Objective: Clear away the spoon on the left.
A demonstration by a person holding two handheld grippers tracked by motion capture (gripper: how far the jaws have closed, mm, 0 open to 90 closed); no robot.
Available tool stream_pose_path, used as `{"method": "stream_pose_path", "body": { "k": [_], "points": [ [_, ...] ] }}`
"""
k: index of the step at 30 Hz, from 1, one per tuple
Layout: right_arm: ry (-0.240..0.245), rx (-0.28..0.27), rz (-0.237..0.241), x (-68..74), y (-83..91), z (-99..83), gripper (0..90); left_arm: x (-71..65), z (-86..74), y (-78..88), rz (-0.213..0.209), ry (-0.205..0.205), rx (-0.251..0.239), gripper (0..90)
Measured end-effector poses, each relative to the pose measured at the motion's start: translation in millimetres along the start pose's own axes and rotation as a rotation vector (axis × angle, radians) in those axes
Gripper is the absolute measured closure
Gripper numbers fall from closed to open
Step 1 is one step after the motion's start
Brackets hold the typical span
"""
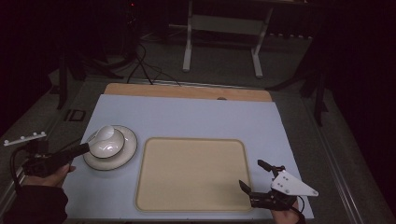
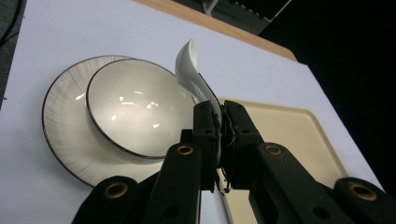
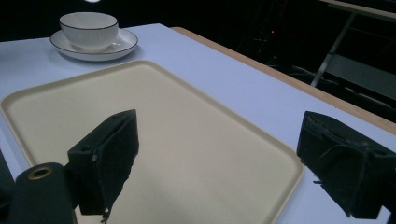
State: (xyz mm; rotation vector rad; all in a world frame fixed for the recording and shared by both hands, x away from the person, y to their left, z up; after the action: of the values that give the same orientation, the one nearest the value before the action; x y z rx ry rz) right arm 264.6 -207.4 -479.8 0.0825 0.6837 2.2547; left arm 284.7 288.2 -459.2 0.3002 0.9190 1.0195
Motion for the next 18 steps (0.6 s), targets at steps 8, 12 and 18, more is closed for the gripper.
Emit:
{"method": "stream_pose_path", "body": {
  "k": [8, 12, 18],
  "points": [
    [-0.001, 0.001, 0.001, -0.6, -0.9, 0.0, 12.9, -15.8, 5.0, 7.2, 0.007, -0.030, -0.024, 85.2],
    [-0.002, 0.000, 0.002, 0.0, -0.8, 0.3, 12.9, -26.0, 6.7, 8.0, 0.002, -0.049, -0.026, 85.2],
    [-0.002, -0.006, 0.004, -0.1, -0.4, 1.0, 12.9, -38.6, 7.6, 6.8, 0.006, -0.077, -0.023, 85.2]
  ]
}}
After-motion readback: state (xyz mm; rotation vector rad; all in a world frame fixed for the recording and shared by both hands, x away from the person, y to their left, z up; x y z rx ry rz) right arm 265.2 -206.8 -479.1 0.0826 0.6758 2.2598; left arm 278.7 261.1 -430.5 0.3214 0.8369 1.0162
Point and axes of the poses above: each handheld gripper's, and its own axes: y roughly backward along the jaws, z roughly out of its top, x roughly to its left, the point moved 9 cm from there along -y, roughly forward along the jaws, and after that the axes turned 10 degrees about x, right-handed, at the moved point
